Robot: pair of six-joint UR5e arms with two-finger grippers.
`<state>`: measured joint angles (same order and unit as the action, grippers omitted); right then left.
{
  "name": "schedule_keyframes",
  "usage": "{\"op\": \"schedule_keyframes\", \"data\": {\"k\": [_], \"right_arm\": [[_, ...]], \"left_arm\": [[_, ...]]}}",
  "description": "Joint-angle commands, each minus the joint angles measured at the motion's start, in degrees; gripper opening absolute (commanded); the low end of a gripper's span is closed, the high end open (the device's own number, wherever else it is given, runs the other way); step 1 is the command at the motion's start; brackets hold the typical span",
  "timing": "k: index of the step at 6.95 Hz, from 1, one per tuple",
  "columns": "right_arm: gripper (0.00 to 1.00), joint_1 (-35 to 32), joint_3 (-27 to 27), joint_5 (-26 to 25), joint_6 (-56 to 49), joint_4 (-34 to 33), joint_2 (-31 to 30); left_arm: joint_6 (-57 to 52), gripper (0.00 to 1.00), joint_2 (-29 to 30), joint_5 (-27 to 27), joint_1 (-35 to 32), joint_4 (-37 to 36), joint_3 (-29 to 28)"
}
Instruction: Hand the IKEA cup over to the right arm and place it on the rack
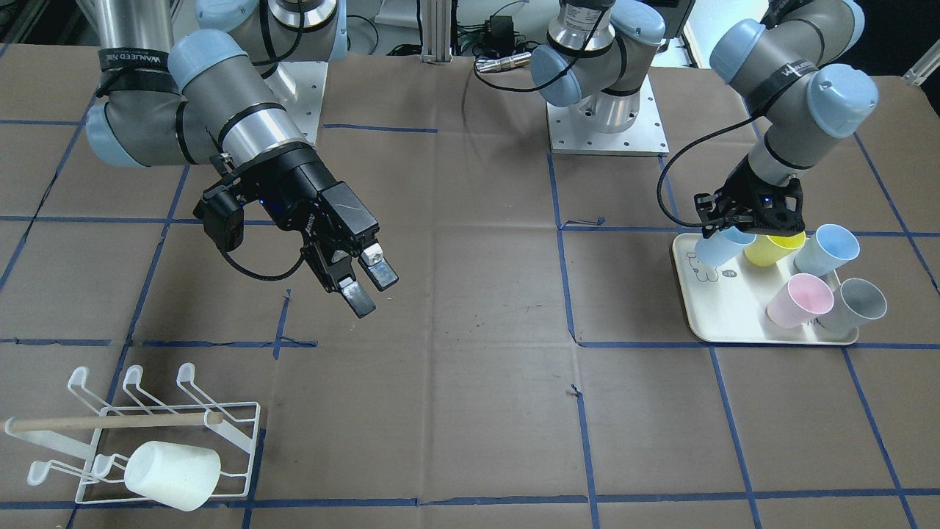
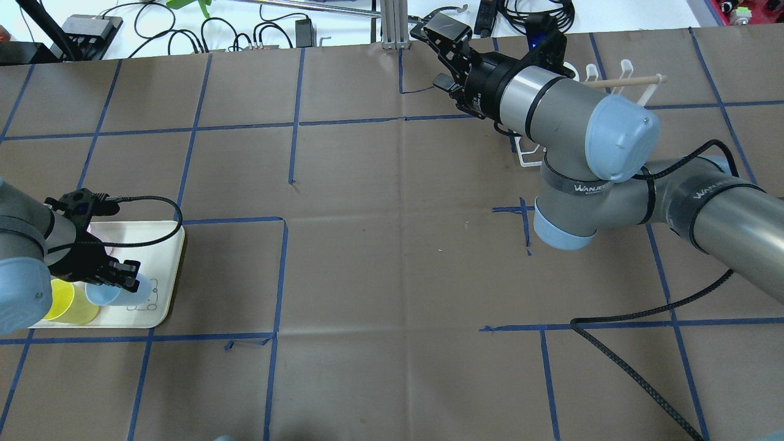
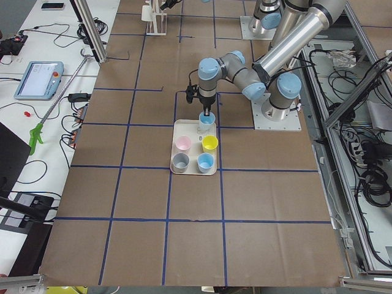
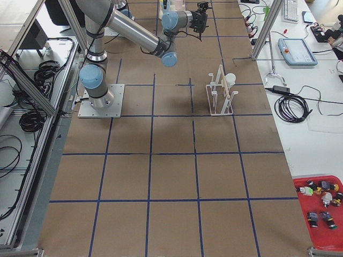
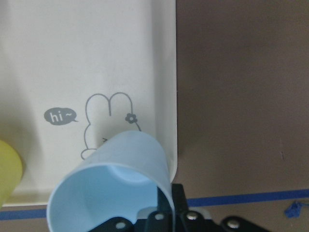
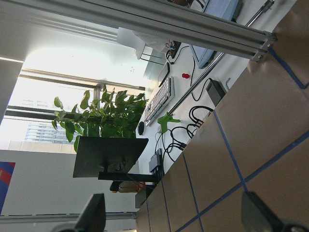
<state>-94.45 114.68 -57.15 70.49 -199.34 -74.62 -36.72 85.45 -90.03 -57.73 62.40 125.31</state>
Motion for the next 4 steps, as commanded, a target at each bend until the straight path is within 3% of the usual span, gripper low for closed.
{"op": "schedule_keyframes", "data": {"k": [1,2,4], "right_arm": [[1.00,-0.65,0.28,-0.77,6.15,-0.88,-0.08],[1.00,-0.65,0.20,-0.77,6.15,-2.71,0.09],[1.00,-0.65,0.37,-0.69,6.85,-6.06,0.44]], "left_arm": [[1.12,0.00,-0.29,-0.06,-3.86,14.59,-14.22],[1.91,0.00,0.50,-0.15,-5.44,26.34,-25.09],[2.01,0.00,3.21,-0.58,-6.34,39.06,-39.38]]}}
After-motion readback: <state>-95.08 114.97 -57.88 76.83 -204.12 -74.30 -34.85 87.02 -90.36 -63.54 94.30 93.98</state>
